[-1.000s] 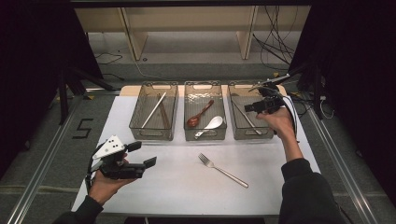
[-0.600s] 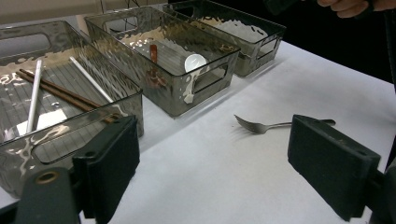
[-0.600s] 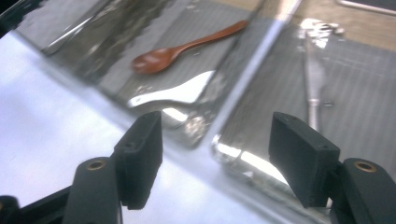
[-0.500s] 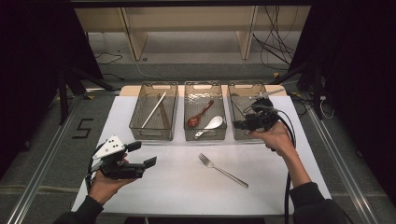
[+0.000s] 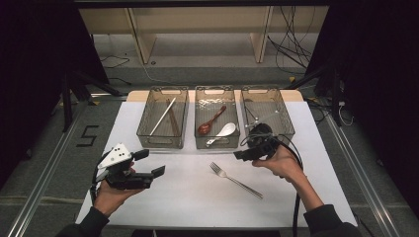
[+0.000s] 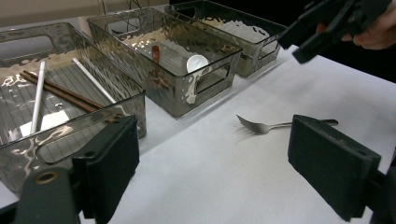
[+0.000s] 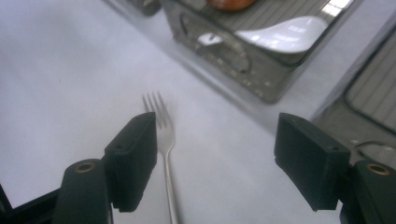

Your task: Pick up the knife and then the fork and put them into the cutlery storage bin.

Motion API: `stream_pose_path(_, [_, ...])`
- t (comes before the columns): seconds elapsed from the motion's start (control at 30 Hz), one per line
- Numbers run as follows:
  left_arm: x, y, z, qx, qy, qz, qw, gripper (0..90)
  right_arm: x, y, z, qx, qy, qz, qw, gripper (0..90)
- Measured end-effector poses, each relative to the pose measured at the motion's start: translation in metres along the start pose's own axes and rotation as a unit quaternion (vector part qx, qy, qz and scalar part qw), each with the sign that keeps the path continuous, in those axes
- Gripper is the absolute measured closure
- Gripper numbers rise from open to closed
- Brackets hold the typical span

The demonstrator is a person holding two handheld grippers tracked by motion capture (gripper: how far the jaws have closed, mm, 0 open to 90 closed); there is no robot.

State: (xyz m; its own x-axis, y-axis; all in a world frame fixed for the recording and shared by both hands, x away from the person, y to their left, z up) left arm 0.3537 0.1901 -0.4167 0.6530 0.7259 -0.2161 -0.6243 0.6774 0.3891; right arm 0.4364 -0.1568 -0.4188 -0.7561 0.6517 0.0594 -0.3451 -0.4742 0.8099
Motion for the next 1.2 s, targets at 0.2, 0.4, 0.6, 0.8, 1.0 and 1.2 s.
stream_pose_path(0.2, [-0.001, 0.000, 0.000, 0.000, -0.001, -0.001, 1.0000, 16.2, 0.013, -0.015, -0.007, 0.035, 0.017, 0.011, 0.9992, 32.3])
stream_pose_path(0.4, [-0.001, 0.000, 0.000, 0.000, -0.002, 0.000, 1.0000, 16.1, 0.023, -0.027, -0.013, 0.072, 0.039, 0.021, 0.9965, 33.8])
stream_pose_path(0.6, [-0.001, 0.000, 0.000, 0.002, -0.005, 0.000, 1.0000, 16.0, 0.030, -0.039, -0.020, 0.112, 0.059, 0.025, 0.9916, 39.5])
stream_pose_path(0.8, [-0.001, 0.000, 0.000, 0.001, -0.004, 0.000, 1.0000, 16.1, 0.033, -0.047, -0.025, 0.142, 0.066, 0.026, 0.9873, 44.3])
stream_pose_path(1.0, [-0.001, 0.000, 0.000, 0.001, -0.005, -0.001, 1.0000, 16.1, 0.039, -0.057, -0.031, 0.172, 0.075, 0.035, 0.9817, 51.8])
stream_pose_path(1.2, [-0.001, 0.000, -0.001, 0.002, -0.006, -0.001, 1.0000, 16.1, 0.040, -0.063, -0.035, 0.195, 0.084, 0.037, 0.9765, 61.0])
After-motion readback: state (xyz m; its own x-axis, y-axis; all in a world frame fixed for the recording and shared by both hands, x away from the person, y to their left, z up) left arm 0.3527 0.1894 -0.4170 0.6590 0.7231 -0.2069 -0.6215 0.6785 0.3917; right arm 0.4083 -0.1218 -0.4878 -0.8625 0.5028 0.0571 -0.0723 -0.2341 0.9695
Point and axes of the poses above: each handheld gripper's, and its own axes: y roughly backward along the jaws, z roughly out of its top, x roughly to its left, the point moved 4 cm from there along -y, roughly forward along the jaws, and after that the axes turned 6 degrees about y, right-handed, at the moved point
